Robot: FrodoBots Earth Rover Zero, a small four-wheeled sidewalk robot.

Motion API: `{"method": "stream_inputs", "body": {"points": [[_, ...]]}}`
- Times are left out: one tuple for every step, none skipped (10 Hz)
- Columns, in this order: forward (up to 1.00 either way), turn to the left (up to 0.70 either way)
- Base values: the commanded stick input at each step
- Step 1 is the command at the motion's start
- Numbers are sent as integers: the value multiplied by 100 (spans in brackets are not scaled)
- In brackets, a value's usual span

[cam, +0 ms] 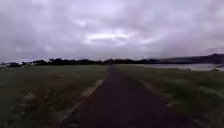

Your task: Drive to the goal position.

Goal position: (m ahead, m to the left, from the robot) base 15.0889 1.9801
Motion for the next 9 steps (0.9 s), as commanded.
{"method": "stream_inputs", "body": {"points": [[85, 0], [85, 0], [85, 0], [85, 0], [85, 0], [85, 0], [85, 0], [85, 0], [85, 0]]}}
